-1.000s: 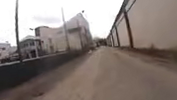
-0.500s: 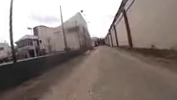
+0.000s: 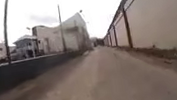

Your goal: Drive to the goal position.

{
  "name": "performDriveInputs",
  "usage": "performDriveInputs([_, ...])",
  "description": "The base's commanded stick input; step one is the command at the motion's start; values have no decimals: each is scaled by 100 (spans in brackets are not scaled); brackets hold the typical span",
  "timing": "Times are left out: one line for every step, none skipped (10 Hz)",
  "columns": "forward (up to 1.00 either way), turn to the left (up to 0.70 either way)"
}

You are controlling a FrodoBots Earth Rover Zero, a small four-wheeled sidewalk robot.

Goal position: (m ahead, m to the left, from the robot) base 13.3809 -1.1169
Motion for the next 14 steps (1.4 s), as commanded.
performDriveInputs([30,0])
performDriveInputs([30,0])
performDriveInputs([30,0])
performDriveInputs([30,0])
performDriveInputs([30,0])
performDriveInputs([30,0])
performDriveInputs([30,0])
performDriveInputs([30,0])
performDriveInputs([30,0])
performDriveInputs([30,0])
performDriveInputs([30,0])
performDriveInputs([30,0])
performDriveInputs([30,0])
performDriveInputs([30,0])
